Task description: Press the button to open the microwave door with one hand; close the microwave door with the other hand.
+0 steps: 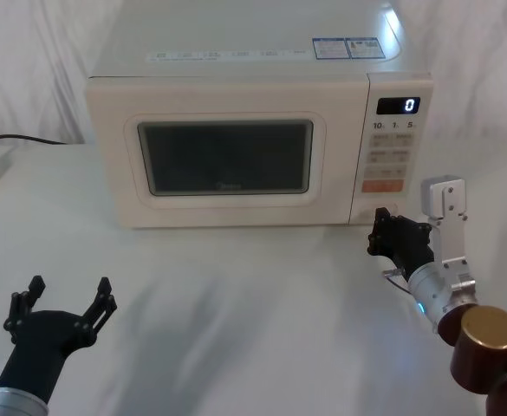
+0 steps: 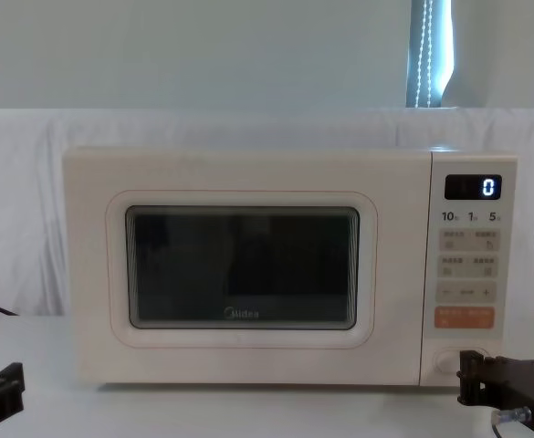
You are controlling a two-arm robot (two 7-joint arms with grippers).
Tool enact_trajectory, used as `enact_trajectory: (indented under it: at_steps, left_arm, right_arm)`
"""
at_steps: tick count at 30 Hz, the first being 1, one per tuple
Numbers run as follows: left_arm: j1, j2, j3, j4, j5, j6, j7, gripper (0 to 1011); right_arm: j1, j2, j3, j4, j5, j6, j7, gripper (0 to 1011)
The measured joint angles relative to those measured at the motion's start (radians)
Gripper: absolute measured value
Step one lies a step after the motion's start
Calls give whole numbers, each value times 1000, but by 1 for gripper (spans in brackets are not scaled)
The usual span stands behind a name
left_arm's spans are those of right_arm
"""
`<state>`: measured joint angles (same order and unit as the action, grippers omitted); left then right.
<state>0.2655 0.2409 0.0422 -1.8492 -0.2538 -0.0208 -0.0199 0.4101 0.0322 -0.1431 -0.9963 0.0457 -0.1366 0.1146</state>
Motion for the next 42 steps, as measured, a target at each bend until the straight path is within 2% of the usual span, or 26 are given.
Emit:
enact_trajectory:
  at_steps: [10,18,42]
  left_arm:
    - [0,0,0,0,0,0,0,1001]
    - [0,0,0,0,0,0,0,1001]
    - [0,0,0,0,0,0,0,1001]
  right_arm:
    - [17,-2,9,27,-5,3,-4,0]
    - [37,-12,28,71,6,-20,-6,0]
    - [66,-23,36,110,4,-34,-2,0]
